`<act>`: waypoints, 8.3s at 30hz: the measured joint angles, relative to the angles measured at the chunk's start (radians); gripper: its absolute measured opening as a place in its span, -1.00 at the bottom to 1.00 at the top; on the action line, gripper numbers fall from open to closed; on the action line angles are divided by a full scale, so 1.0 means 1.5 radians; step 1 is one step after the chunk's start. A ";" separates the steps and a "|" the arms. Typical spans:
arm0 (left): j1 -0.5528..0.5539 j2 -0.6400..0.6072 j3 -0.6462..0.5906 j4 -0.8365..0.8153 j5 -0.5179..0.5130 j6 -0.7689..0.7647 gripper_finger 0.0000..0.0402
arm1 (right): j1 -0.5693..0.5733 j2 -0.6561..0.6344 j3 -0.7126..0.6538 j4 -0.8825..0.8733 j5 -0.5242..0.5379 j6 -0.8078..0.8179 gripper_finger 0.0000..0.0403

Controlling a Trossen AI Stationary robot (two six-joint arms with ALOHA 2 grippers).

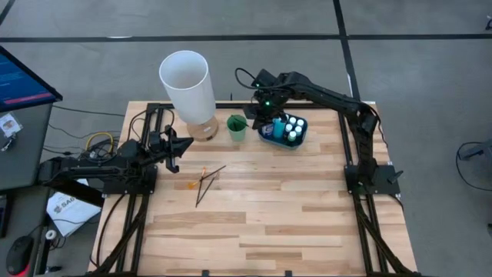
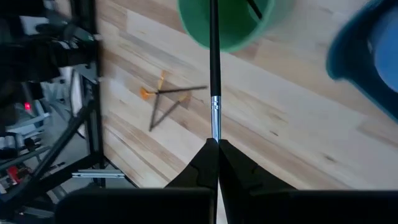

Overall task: Pick & Place Paint Supplies
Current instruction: Put the right silver paint brush into the green cup, then put the right gold paint brush into the green cup

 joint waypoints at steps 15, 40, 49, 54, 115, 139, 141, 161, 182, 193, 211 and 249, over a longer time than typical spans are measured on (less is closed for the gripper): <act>0.000 0.000 0.000 0.000 0.000 0.000 -0.99 | -0.008 0.001 -0.001 -0.015 0.026 -0.004 -1.00; 0.000 0.000 0.000 0.000 0.000 0.000 -0.99 | 0.006 0.067 0.005 0.014 -0.013 -0.033 -1.00; 0.000 0.000 0.000 0.001 0.000 0.000 -0.99 | -0.003 0.068 0.047 0.014 -0.011 -0.046 -1.00; 0.000 0.000 0.000 0.001 0.000 0.000 -0.99 | -0.004 0.068 0.053 0.009 -0.011 -0.053 -0.95; 0.000 0.000 0.000 0.002 0.000 0.000 -0.99 | 0.288 0.333 0.209 0.163 0.253 -0.829 0.12; 0.000 0.000 0.000 0.002 0.000 0.000 -0.99 | 0.293 0.384 0.209 0.230 0.252 -0.923 -0.18; 0.000 0.000 0.000 0.002 0.000 0.000 -0.99 | 0.293 0.384 0.207 0.230 0.253 -0.926 -0.22; 0.000 0.000 0.000 0.002 0.000 0.000 -0.99 | 0.289 0.411 0.204 0.247 0.248 -0.914 -0.37; 0.000 0.000 0.000 0.002 0.000 0.000 -0.99 | 0.281 0.412 0.205 0.177 0.253 -0.758 -0.96; 0.000 0.000 0.000 0.002 0.000 0.000 -0.99 | 0.306 0.396 0.203 0.015 0.259 -0.731 -1.00; 0.000 0.000 0.000 0.002 0.000 0.000 -0.99 | 0.300 0.217 0.201 -0.178 0.447 -0.699 -1.00; 0.000 0.000 0.000 0.002 0.000 0.000 -0.99 | 0.251 0.154 0.172 -0.303 0.962 -0.711 -1.00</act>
